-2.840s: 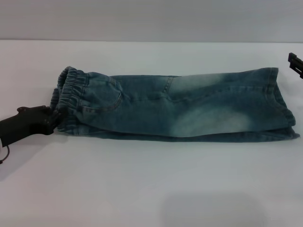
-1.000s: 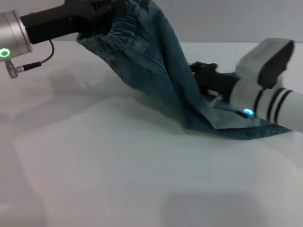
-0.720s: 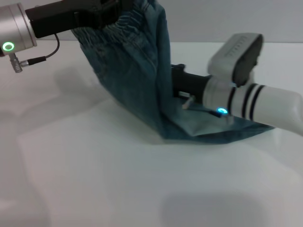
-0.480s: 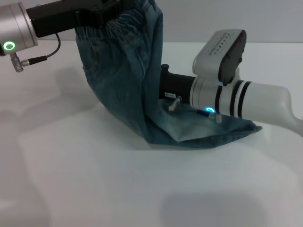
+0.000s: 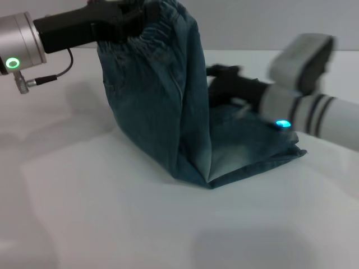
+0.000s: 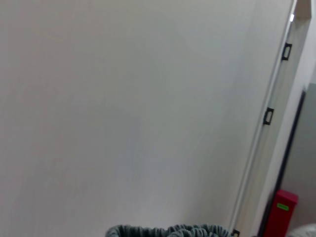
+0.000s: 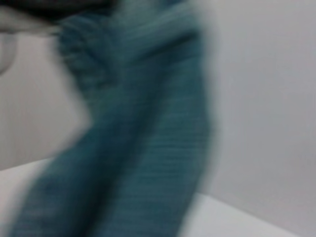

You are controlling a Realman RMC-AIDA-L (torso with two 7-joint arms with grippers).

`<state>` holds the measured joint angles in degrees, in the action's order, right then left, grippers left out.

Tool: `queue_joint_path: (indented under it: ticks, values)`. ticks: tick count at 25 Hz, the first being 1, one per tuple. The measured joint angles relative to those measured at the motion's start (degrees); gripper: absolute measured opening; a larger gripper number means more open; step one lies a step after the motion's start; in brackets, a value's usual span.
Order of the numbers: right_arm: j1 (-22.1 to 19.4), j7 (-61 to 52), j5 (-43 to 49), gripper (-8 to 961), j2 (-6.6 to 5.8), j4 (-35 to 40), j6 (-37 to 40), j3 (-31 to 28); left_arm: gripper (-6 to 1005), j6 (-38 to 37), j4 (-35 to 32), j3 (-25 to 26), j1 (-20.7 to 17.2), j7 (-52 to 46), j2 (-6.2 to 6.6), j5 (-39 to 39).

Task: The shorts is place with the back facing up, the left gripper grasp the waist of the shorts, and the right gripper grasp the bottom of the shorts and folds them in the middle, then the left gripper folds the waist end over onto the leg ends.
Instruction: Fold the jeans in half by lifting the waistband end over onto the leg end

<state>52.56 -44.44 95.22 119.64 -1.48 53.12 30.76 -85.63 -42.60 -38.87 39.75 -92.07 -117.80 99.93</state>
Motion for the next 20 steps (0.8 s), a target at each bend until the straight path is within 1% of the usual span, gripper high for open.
queue_joint_path:
  ticks: [4,8,10,11,13,14,18,19,20]
  values:
    - [-5.5,0.0,-0.1,557,-0.28,5.6,-0.7,-5.4,108,-0.7,0.0,-0.8,-0.2,-0.1,-0.05,0.0]
    - [-9.1,0.1,-0.2,556,-0.42,9.6,-2.2,-11.5,108,-1.1,0.8,-3.1,0.3,-0.6,-0.27,-0.3]
    - [-10.3,0.1,-0.3,556,-0.52,11.2,-2.5,-14.0,108,-1.1,0.9,-3.5,0.4,-0.7,-0.3,-0.4]
    - [-11.0,0.2,-0.3,556,-0.58,12.0,-2.6,-15.2,108,-0.7,1.7,-5.3,0.9,-0.8,-0.38,-1.4]
    - [-11.8,0.2,-0.3,556,-0.69,13.1,-2.8,-16.9,109,-0.3,2.1,-6.9,1.2,-0.8,-0.45,-2.4]
    - [-12.3,0.2,-0.3,556,-0.75,13.6,-2.9,-17.7,109,0.1,2.5,-8.4,1.5,-0.8,-0.52,-3.3]
    - [-13.8,0.2,-1.3,556,-1.0,15.1,-3.0,-19.5,109,1.8,2.9,-11.9,1.8,-0.8,-0.6,-5.5]
    - [-14.1,0.2,-1.9,556,-1.02,15.4,-3.0,-19.6,109,1.8,2.9,-11.9,1.8,-0.8,-0.6,-5.5]
    - [-14.4,0.2,-2.4,556,-1.03,15.6,-3.1,-19.6,109,3.5,3.1,-14.6,1.9,-0.8,-0.65,-6.9]
